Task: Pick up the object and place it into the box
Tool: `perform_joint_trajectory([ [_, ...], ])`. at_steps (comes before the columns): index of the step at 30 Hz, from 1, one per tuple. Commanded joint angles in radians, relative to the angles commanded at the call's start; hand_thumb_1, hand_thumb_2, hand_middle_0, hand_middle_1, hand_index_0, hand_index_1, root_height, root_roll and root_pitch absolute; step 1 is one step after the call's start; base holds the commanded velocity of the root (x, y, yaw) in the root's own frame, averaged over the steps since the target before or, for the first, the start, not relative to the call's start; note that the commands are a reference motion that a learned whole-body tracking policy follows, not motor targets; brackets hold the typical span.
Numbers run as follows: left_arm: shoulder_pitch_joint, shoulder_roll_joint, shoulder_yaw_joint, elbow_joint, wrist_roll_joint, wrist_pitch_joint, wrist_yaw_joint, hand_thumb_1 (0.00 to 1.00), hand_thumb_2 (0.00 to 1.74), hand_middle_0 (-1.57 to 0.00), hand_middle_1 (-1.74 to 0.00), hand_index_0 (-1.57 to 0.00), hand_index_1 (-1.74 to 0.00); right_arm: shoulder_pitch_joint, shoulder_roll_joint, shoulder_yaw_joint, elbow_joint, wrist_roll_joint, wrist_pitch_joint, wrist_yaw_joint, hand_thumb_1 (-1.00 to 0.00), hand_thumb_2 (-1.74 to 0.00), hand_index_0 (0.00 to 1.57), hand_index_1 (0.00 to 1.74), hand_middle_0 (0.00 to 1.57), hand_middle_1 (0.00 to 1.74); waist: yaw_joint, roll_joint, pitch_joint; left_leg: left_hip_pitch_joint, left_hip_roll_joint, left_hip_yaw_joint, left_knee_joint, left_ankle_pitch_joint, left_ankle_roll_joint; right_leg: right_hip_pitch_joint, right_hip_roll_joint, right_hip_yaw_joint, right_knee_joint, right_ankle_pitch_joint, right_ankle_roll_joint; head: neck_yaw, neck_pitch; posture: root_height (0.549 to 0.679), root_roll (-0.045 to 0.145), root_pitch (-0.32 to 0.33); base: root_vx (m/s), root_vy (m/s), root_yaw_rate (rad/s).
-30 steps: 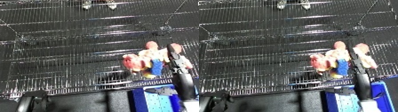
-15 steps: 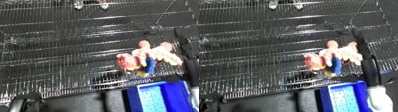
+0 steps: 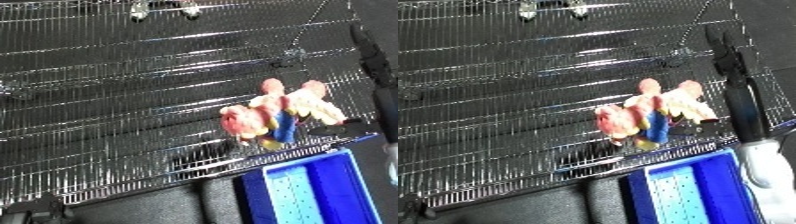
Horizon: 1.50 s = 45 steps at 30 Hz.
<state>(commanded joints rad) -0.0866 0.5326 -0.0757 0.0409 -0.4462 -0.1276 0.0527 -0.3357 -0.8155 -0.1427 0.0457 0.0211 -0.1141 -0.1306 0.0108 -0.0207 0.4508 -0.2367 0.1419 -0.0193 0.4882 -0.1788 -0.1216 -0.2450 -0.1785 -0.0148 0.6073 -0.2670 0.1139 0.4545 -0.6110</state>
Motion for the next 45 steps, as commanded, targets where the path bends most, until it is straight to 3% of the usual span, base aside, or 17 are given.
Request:
perform_joint_trajectory([
  [12, -0.008, 0.037, -0.052, 0.012, -0.042, 0.003, -0.040, 1.00, 1.74, -1.57, -1.74, -1.57, -1.74, -0.166, -0.190, 0.185, 0.147, -0.108, 0.049, 0.101, 0.00, 0.00, 0.00, 0.00, 0.00, 0.00, 0.021, 0.011, 0.006, 0.006, -0.005, -0.004, -0.006, 0.004, -0.0034, 0.006, -0.0023, 0.000, -0.003, 0.004, -0.0007, 0.176, 0.031, 0.655, 0.040, -0.041, 0.002, -0.008, 0.023],
  [19, -0.019, 0.054, -0.091, 0.019, -0.065, 0.008, -0.062, 1.00, 1.74, -1.57, -1.74, -1.57, -1.74, -0.294, -0.228, 0.336, 0.263, -0.165, 0.069, 0.154, 0.00, 0.00, 0.00, 0.00, 0.00, 0.00, 0.035, 0.025, 0.007, 0.009, -0.010, -0.008, -0.014, 0.009, -0.0043, 0.011, -0.0049, -0.002, -0.009, 0.007, 0.0011, 0.269, 0.043, 0.655, 0.041, -0.040, 0.003, 0.000, 0.038],
  [29, -0.042, 0.064, -0.125, 0.032, -0.080, 0.010, -0.076, 1.00, 1.74, -1.57, -1.74, -1.57, -1.74, -0.406, -0.185, 0.501, 0.428, -0.227, 0.082, 0.203, 0.00, 0.00, 0.00, 0.00, 0.00, 0.00, 0.043, 0.050, 0.011, 0.006, -0.018, -0.013, -0.019, 0.015, -0.0030, 0.011, -0.0093, -0.006, -0.012, 0.009, 0.0040, 0.370, 0.076, 0.656, 0.042, -0.038, 0.007, -0.002, 0.049],
  [45, -0.075, 0.057, -0.167, 0.038, -0.073, 0.007, -0.073, 1.00, 1.74, -1.57, -1.74, -1.57, -1.74, -0.435, -0.059, 0.595, 0.639, -0.289, 0.103, 0.238, 0.00, 0.00, 0.00, 0.00, 0.00, 0.00, 0.055, 0.091, 0.028, -0.011, -0.029, -0.023, -0.020, 0.023, -0.0002, -0.006, -0.0120, -0.006, -0.007, 0.012, 0.0052, 0.408, 0.113, 0.656, 0.046, -0.024, 0.007, -0.004, 0.022],
])
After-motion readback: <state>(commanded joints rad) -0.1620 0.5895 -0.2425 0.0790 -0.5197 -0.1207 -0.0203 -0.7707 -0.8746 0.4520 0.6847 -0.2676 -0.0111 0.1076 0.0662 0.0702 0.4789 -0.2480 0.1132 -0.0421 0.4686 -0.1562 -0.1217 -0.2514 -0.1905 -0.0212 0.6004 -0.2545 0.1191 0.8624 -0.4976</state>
